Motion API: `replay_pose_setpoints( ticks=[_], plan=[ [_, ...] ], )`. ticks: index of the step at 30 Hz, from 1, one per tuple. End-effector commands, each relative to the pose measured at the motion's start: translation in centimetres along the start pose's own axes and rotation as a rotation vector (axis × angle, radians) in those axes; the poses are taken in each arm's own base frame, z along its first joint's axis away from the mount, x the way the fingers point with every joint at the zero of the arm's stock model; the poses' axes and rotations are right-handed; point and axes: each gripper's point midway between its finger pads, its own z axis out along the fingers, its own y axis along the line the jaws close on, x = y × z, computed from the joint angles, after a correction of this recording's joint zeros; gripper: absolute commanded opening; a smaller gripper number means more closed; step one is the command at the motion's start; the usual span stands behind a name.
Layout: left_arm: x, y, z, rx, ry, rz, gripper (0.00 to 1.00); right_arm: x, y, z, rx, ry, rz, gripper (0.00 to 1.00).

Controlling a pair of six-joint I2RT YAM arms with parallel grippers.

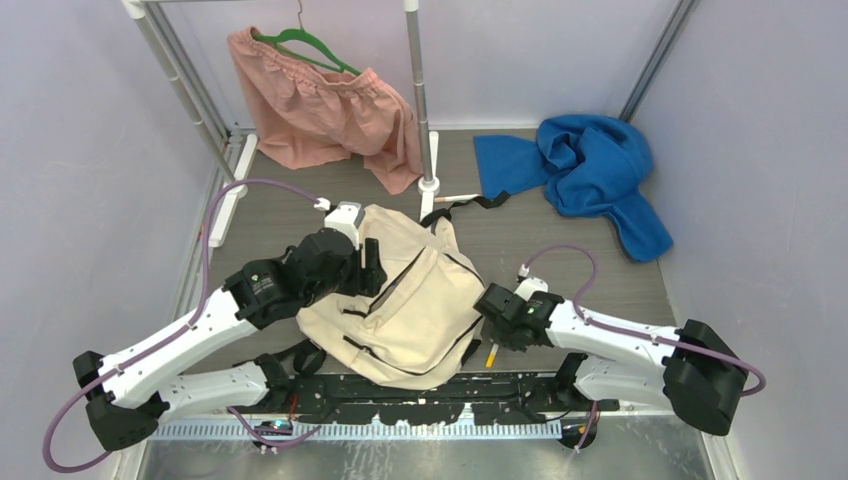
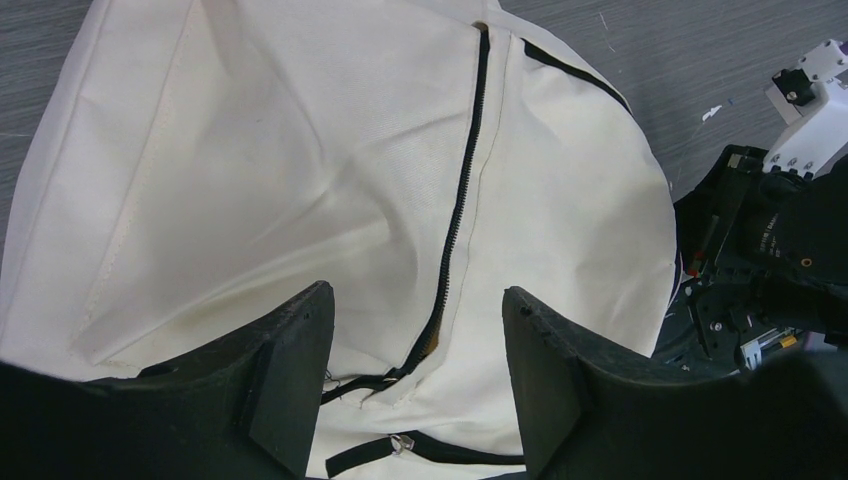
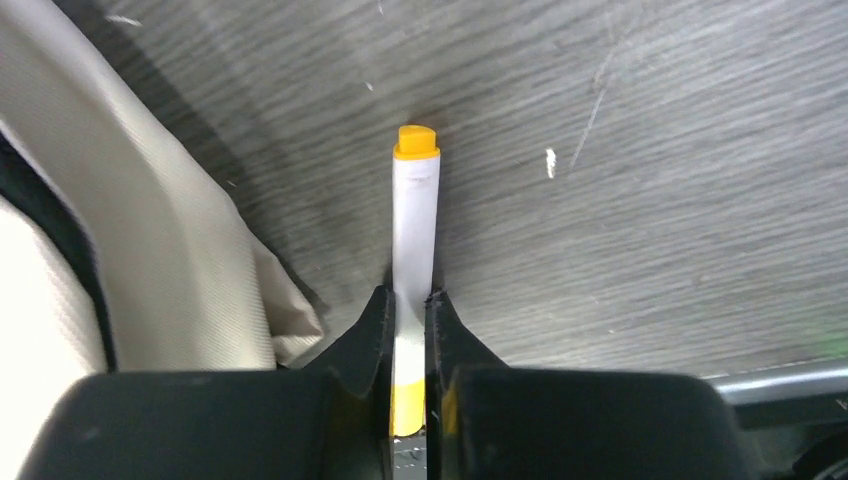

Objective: Pack the student bag
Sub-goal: Pick up the stationery from the center of the board.

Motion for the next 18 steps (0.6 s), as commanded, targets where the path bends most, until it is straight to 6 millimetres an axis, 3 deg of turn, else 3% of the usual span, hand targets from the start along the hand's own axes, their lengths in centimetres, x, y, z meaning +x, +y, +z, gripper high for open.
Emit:
replay_pose_setpoints(
  ticks=[1, 8, 13, 18],
  plan=[
    [-0.9, -0.5, -0.4, 0.031, -0.042, -0.015, 0.64, -0.9, 0.3, 0.7, 0.005, -0.018, -0.002, 0.01],
    [-1.0, -0.5, -0.4, 0.033, -0.043, -0.005, 0.64, -4.4, 0.6, -2.1, -0.016, -0.112, -0.002, 0.01],
    [-1.1, -0.7, -0.1, 0.029, -0.041, 0.001, 0.64, -7.0, 1.2, -5.5, -0.04, -0.186, -0.014, 0.01],
    [-1.6, -0.9, 0.1, 0.023, -0.044, 0.013, 0.64, -9.7, 5.3, -11.5, -0.195, -0.217, -0.04, 0.01]
  ],
)
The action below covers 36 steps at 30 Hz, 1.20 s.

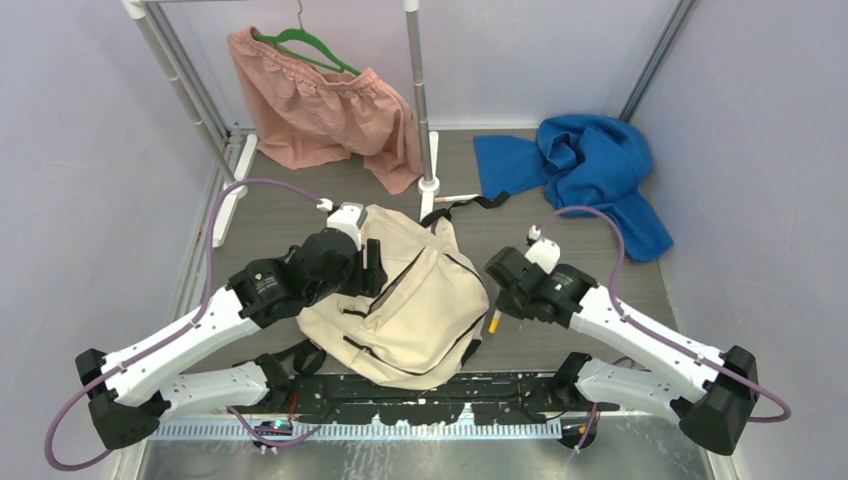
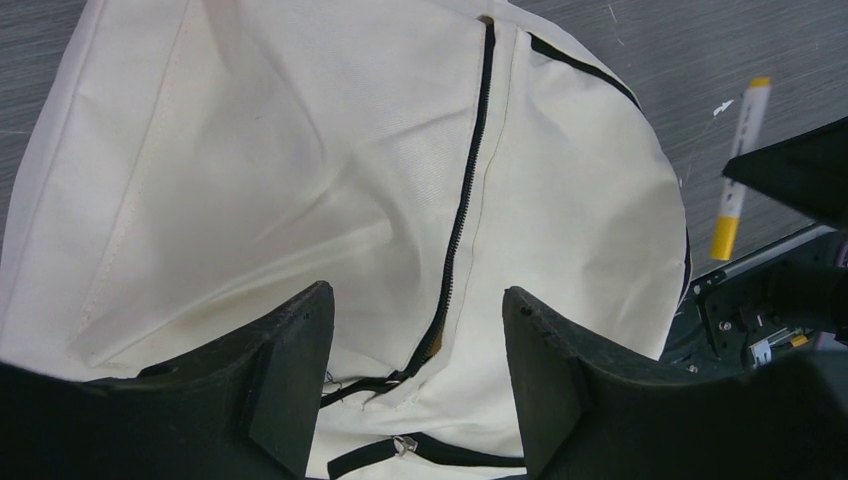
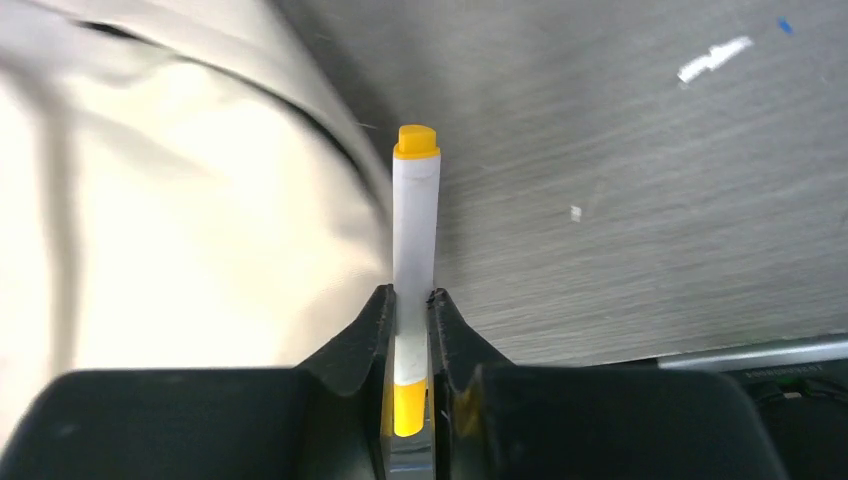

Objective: Pack the student bag
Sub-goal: Pick up the stationery from the center of the board, then place the stationery in the student bag.

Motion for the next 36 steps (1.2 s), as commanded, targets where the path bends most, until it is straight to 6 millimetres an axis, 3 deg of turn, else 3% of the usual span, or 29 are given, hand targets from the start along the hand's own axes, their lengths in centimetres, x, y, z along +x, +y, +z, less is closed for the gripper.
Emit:
replay_pose_setpoints(
  ticks=[1, 4, 7, 11, 15, 23, 29, 36],
  plan=[
    [-1.9, -0.9, 0.0, 0.026, -0.051, 0.008, 0.64, -4.0, 4.2, -4.9, -0.155, -0.067, -0.036, 0.01],
    [-2.6, -0.7, 0.0, -0.002, -0.068, 0.0, 0.63, -3.8, 9.6, -6.9, -0.361, 0.01, -0.072, 0.01],
    [-3.2, 0.4, -0.3, -0.049, -0.11, -0.04, 0.63, -1.1, 14.7, -7.7, -0.525, 0.16, -0.144, 0.01],
    [-3.2, 1.4, -0.9, -0.06, -0.12, -0.072, 0.63, 2.2, 18.4, -6.9, -0.625, 0.279, -0.191, 0.01],
    [-2.5, 2.1, -1.2, -0.082, -0.096, -0.066, 0.63, 3.7, 20.5, -5.7, -0.671, 0.335, -0.195, 0.01],
    [-2.3, 2.6, -1.8, -0.083, -0.11, -0.089, 0.63, 4.1, 22.7, -3.7, -0.66, 0.36, -0.209, 0.01],
    [-2.1, 2.9, -2.3, -0.08, -0.115, -0.102, 0.63, 2.5, 24.6, -2.0, -0.668, 0.337, -0.128, 0.01],
    [-1.8, 3.2, -2.8, -0.075, -0.122, -0.121, 0.63, -0.9, 28.4, -0.5, -0.713, 0.203, -0.015, 0.01]
  ],
)
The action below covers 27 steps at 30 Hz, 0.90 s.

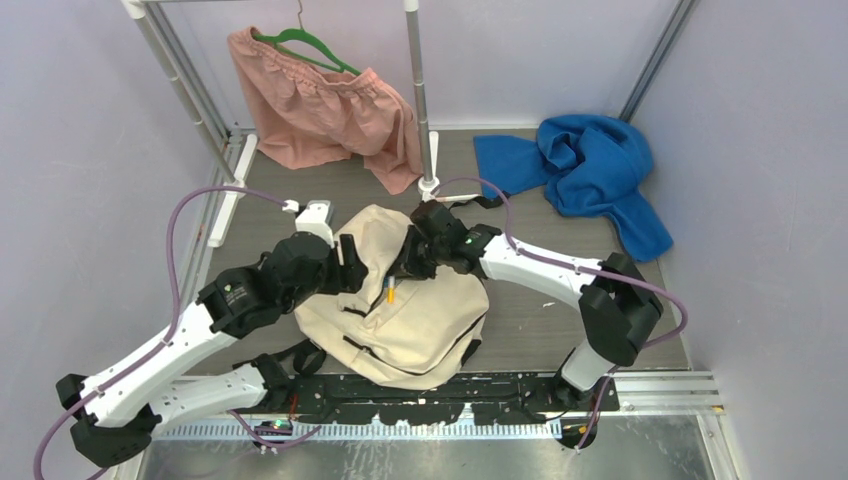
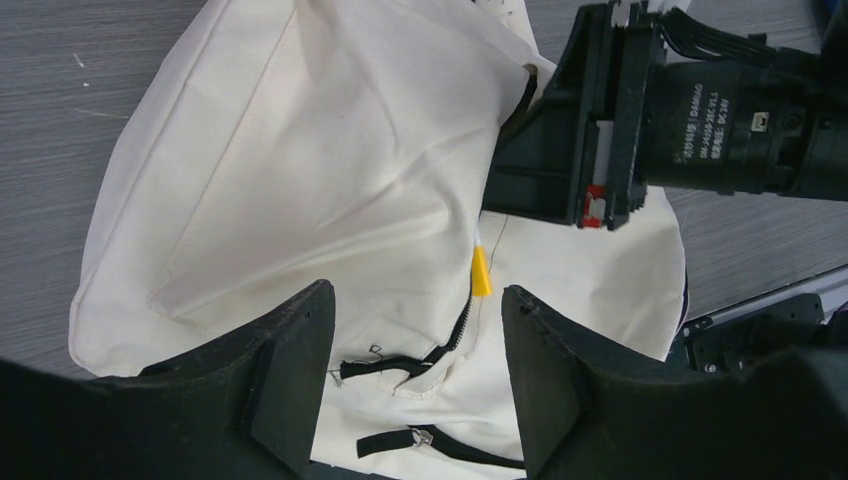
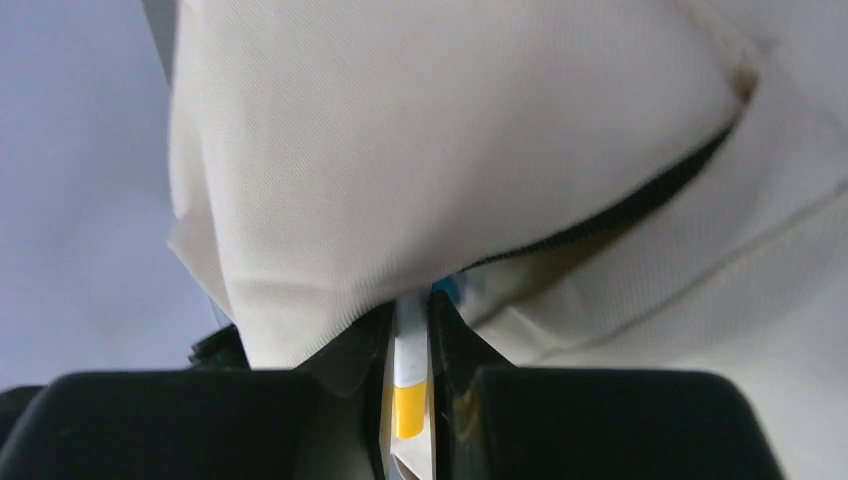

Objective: Pack the student bag
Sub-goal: Place the stationery in the student bag.

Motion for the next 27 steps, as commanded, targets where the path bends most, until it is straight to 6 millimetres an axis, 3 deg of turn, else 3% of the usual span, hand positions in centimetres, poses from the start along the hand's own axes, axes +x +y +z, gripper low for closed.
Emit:
replay_pose_setpoints(
  ticks=[1, 3, 4, 6, 8, 16, 20, 23, 27],
  plan=[
    [-0.5, 0.4, -0.4, -0.008, -0.033, -0.036, 0.63, -4.6, 5.4, 0.2, -0.154, -0.164, 0.038, 0.01],
    [-0.4, 0.4, -0.5, -0.008, -0.031, -0.04, 0.63, -5.1, 5.9, 0.8, -0.156, -0.173, 0.039, 0.02],
    [-0.4, 0.5, -0.5, -0.009, -0.029, -0.041, 0.63, -5.0, 6.3, 1.0, -0.172, -0.167, 0.037, 0.09],
    [-0.5, 0.5, -0.7, -0.008, -0.03, -0.044, 0.63, -4.4, 6.7, 1.1, -0.198, -0.153, 0.022, 0.32],
    [-0.4, 0.6, -0.7, -0.01, -0.03, -0.046, 0.63, -3.6, 6.6, 1.0, -0.196, -0.136, 0.0, 0.43],
    [-0.2, 0.0, 0.0, 0.006, -0.02, -0.046, 0.63, -0.6, 5.3, -2.5, -0.184, -0.113, -0.098, 0.48],
    [-0.1, -0.2, 0.3, 0.005, -0.012, -0.035, 0.63, 0.6, 3.4, -5.1, -0.133, -0.115, -0.177, 0.46],
    [-0.2, -0.2, 0.4, 0.003, -0.015, -0.032, 0.63, -1.2, 0.3, -7.7, 0.002, -0.24, -0.222, 0.38],
    [-0.3, -0.4, 0.4, 0.009, -0.018, -0.033, 0.63, -7.2, -5.8, -10.2, 0.24, -0.444, -0.14, 0.38]
  ],
)
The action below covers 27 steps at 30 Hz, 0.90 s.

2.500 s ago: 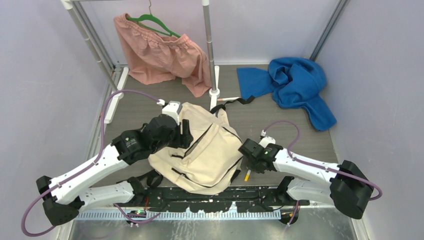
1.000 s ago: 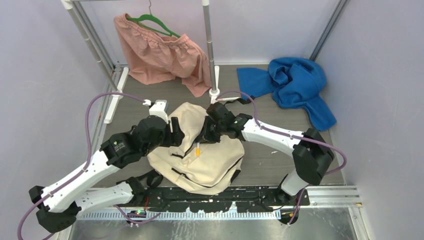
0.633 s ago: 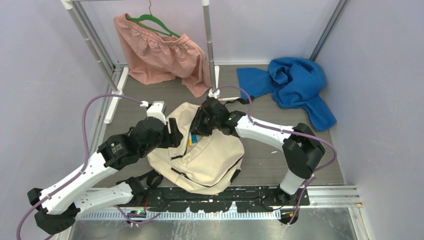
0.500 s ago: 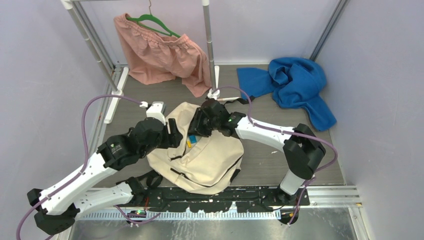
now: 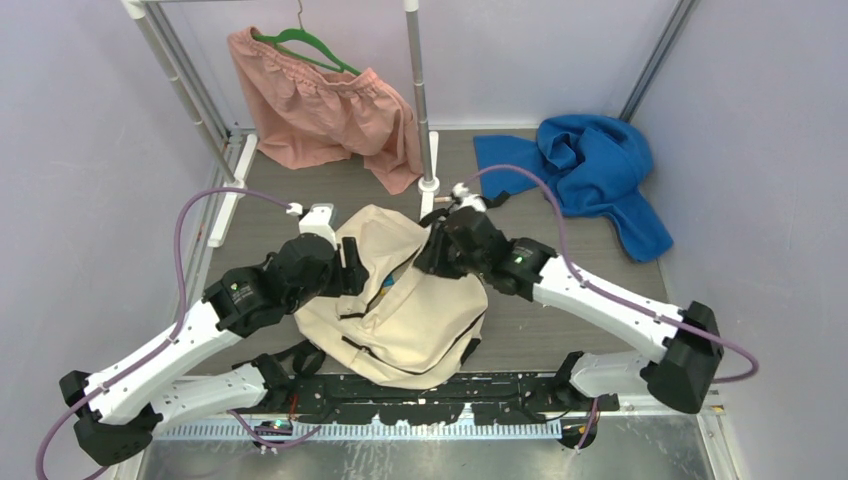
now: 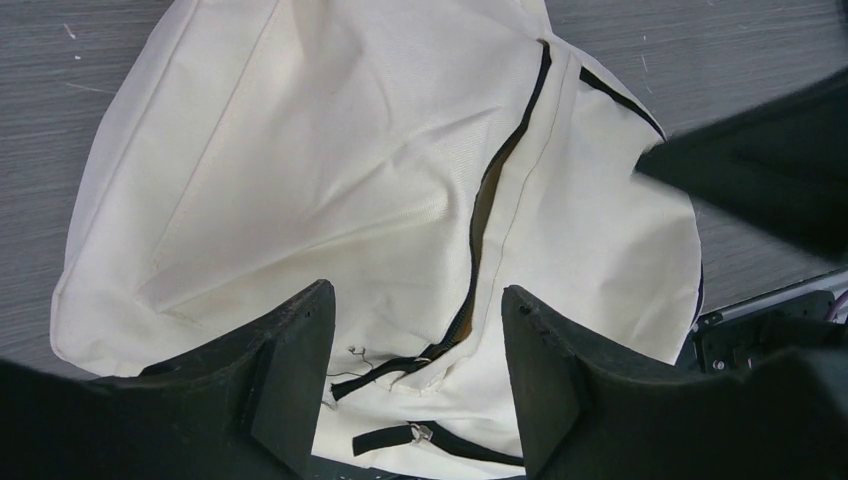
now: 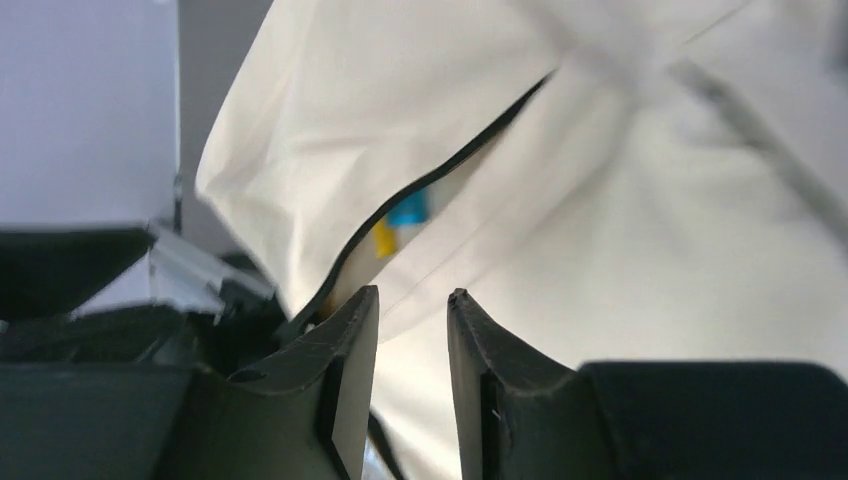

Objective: Pack the student bag
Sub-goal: Place the stationery in the student bag.

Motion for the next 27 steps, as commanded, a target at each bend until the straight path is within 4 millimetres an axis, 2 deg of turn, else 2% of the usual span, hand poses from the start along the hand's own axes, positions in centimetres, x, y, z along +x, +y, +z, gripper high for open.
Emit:
replay_pose_setpoints(
  ticks=[1, 3, 4, 11, 16, 21, 25, 27],
  plan=[
    [-1.4, -0.8, -0.1, 0.03, -0.05, -0.02, 0.63, -6.6, -9.4, -1.2, 0.331, -0.224, 0.06, 0.38],
    [-1.4, -0.9, -0.1, 0.035, -0.048, -0.024, 0.63, -9.2, -12.2, -0.5, 0.387, -0.272, 0.162, 0.4],
    [-1.4, -0.9, -0.2, 0.037, -0.045, -0.025, 0.63, -10.1, -12.9, 0.3, 0.405, -0.286, 0.178, 0.42],
    [-1.6, -0.3, -1.7, 0.037, -0.053, -0.037, 0.63, -15.1, -15.3, 7.5, 0.533, -0.253, 0.179, 0.49],
    [-1.6, 0.7, -3.1, 0.038, -0.076, -0.06, 0.63, -18.3, -17.1, 10.1, 0.56, -0.318, 0.218, 0.48],
    [-1.5, 0.5, -3.5, 0.069, -0.085, -0.082, 0.63, -20.8, -18.5, 13.4, 0.516, -0.288, 0.293, 0.4],
    [-1.2, 0.0, -3.6, 0.097, -0.068, -0.083, 0.63, -22.6, -19.5, 14.8, 0.522, -0.322, 0.318, 0.4],
    [-1.3, 0.0, -3.8, 0.105, -0.073, -0.084, 0.63, -22.4, -20.5, 16.4, 0.543, -0.287, 0.323, 0.4]
  ],
)
